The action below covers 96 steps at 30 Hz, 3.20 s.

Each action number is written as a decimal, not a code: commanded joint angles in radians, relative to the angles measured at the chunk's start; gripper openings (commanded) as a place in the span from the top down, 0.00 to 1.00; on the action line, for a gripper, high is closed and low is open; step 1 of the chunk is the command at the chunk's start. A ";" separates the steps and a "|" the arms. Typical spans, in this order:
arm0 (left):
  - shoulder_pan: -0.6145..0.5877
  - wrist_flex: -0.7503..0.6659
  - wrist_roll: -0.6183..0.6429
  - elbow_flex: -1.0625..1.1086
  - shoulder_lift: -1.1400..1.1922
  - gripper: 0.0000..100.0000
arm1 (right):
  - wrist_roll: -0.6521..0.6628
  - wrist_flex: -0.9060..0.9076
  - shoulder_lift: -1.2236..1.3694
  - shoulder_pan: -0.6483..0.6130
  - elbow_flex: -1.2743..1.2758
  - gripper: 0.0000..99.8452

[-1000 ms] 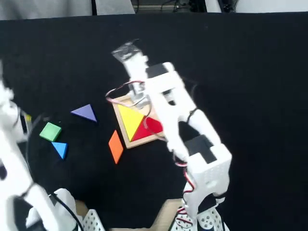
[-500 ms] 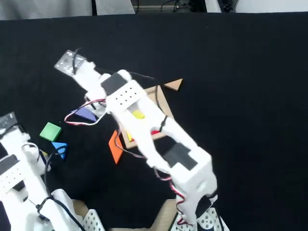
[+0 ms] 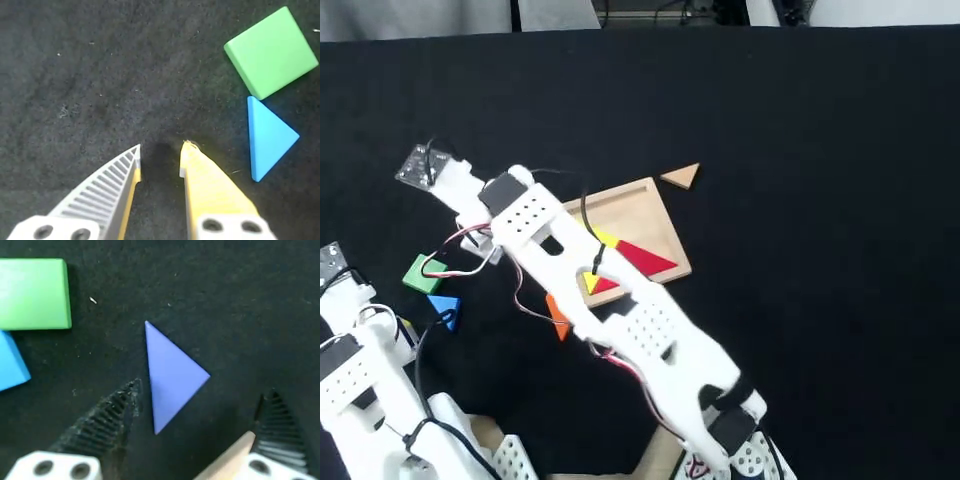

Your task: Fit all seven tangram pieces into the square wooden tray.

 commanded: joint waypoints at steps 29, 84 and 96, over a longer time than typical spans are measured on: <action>-0.007 -0.015 0.009 -0.002 -0.017 0.87 | 0.304 0.189 0.288 -0.035 -0.478 0.82; -0.007 -0.017 0.003 0.007 -0.017 0.86 | 0.282 -0.203 -0.625 0.488 0.920 0.82; -0.007 -0.017 0.003 0.007 -0.017 0.86 | 0.282 -0.195 -0.512 0.493 0.791 0.82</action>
